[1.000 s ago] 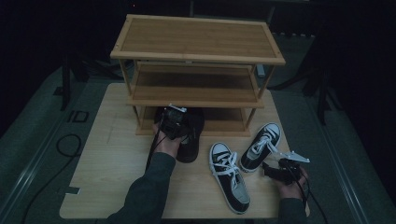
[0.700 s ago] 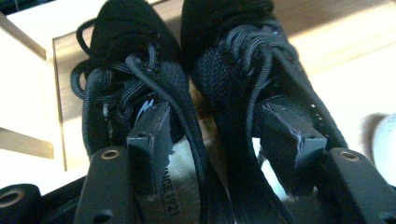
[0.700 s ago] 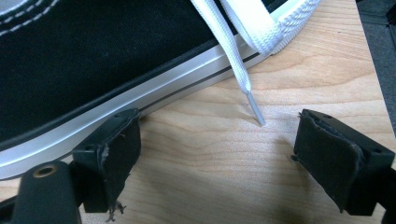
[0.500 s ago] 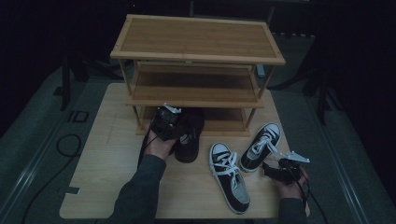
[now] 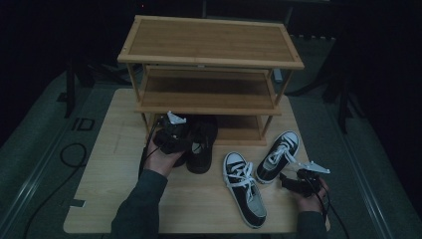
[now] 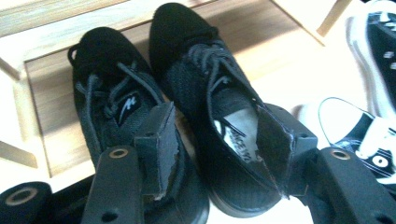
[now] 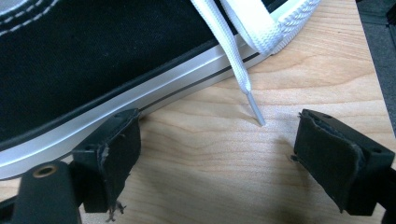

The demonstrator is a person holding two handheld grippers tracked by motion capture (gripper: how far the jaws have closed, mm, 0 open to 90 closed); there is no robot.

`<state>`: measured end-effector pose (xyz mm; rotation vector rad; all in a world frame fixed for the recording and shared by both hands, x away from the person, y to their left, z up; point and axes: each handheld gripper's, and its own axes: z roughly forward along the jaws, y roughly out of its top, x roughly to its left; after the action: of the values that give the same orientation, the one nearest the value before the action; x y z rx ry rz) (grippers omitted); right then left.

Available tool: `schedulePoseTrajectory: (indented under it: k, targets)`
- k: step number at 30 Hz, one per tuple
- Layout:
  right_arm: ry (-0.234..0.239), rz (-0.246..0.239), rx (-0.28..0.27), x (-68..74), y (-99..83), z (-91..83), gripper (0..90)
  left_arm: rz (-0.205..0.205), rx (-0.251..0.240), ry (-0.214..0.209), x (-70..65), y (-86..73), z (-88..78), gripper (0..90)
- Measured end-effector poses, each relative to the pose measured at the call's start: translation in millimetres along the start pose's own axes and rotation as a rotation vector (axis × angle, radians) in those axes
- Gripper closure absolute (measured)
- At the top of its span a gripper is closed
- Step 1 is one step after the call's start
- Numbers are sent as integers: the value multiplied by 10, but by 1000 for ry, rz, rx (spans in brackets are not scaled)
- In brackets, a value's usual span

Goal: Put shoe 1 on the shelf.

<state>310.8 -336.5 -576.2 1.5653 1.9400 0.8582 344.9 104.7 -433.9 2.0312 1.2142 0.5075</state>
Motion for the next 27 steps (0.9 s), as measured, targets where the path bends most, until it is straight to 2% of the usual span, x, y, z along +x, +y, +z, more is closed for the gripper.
schedulePoseTrajectory:
  k: [7,13,23,27]
  targets:
    - [0,0,0,0,0,0,144,30,4,-85,16,-76,-82,519]
    - [-1,0,-1,0,0,0,144,63,14,-107,15,-176,-120,578]
    - [0,-1,-1,-1,0,1,143,75,31,-162,-4,-371,-102,645]
    - [0,0,0,0,0,0,143,82,60,-175,-23,-440,-66,674]
